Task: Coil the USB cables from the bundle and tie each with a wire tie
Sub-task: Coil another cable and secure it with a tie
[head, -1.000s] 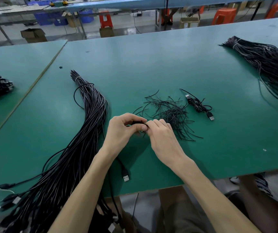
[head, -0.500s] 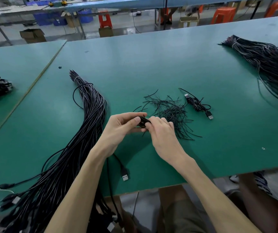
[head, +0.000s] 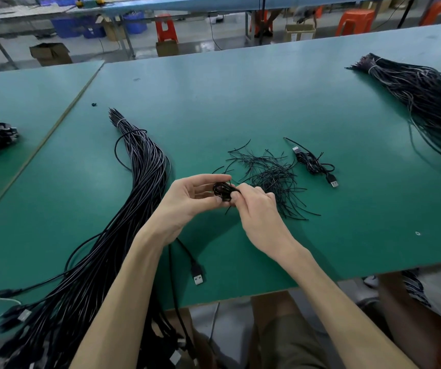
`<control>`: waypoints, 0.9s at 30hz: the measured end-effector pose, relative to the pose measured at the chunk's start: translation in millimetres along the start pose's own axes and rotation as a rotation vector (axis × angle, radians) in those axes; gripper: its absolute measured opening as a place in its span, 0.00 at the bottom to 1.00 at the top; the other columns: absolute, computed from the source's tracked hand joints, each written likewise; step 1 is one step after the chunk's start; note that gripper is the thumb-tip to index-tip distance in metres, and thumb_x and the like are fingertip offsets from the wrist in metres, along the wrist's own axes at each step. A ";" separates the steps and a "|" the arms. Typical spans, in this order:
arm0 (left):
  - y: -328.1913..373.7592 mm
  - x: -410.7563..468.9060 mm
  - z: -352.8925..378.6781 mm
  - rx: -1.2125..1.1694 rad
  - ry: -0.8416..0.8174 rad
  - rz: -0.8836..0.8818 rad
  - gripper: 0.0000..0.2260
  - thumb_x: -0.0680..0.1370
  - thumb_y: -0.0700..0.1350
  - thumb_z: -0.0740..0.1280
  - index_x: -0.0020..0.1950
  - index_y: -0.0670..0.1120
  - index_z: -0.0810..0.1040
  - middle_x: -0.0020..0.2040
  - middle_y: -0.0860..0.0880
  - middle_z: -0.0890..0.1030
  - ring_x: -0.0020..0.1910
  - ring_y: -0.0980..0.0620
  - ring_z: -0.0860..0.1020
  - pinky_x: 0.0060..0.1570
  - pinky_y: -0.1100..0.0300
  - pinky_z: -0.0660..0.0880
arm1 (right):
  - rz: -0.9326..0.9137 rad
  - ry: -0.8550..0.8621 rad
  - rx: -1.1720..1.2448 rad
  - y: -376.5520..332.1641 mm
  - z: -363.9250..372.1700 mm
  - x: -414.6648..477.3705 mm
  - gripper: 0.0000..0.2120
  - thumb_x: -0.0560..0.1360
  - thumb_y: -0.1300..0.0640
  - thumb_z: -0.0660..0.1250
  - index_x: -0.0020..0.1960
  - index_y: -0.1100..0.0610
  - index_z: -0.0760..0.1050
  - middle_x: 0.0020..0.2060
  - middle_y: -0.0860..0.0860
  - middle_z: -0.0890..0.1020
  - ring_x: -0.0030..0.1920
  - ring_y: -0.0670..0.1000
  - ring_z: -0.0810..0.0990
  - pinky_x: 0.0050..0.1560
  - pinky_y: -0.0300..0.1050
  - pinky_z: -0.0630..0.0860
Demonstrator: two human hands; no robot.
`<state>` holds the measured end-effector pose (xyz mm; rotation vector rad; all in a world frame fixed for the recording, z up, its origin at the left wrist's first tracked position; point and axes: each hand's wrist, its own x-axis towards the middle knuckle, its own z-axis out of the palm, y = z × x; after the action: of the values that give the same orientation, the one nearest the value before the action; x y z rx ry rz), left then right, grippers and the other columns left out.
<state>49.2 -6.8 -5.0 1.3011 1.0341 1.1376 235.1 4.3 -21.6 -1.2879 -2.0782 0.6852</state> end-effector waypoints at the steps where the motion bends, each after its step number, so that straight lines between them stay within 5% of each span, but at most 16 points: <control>1: 0.0 0.2 0.8 0.030 0.012 0.004 0.19 0.77 0.30 0.72 0.65 0.43 0.82 0.57 0.41 0.85 0.55 0.41 0.85 0.62 0.54 0.79 | 0.001 0.001 0.005 -0.1 -0.1 -0.2 0.13 0.88 0.55 0.52 0.48 0.54 0.72 0.44 0.48 0.80 0.47 0.51 0.71 0.60 0.54 0.64; 10: -2.7 2.0 5.9 0.114 0.077 0.036 0.16 0.74 0.33 0.76 0.61 0.44 0.84 0.53 0.44 0.87 0.48 0.45 0.87 0.55 0.58 0.81 | -0.021 -0.009 -0.074 -0.7 1.7 0.3 0.13 0.88 0.54 0.52 0.45 0.53 0.68 0.37 0.41 0.68 0.44 0.52 0.69 0.58 0.54 0.64; 14: -5.0 3.4 5.9 0.169 0.104 0.032 0.15 0.73 0.36 0.78 0.59 0.45 0.85 0.50 0.45 0.87 0.47 0.47 0.86 0.57 0.54 0.82 | -0.032 -0.018 -0.083 0.4 3.1 0.2 0.14 0.88 0.54 0.52 0.44 0.52 0.66 0.35 0.41 0.67 0.43 0.51 0.68 0.57 0.54 0.64; 27: -4.5 2.7 4.6 0.202 0.098 0.048 0.17 0.67 0.46 0.81 0.55 0.49 0.85 0.50 0.49 0.87 0.48 0.53 0.85 0.52 0.63 0.79 | -0.045 -0.011 -0.035 3.6 7.1 0.1 0.15 0.87 0.55 0.52 0.41 0.48 0.62 0.35 0.41 0.69 0.39 0.46 0.67 0.53 0.51 0.62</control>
<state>54.4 -4.6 -9.2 1.4463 1.2211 1.1658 232.2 5.0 -28.9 -1.2548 -2.1302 0.6406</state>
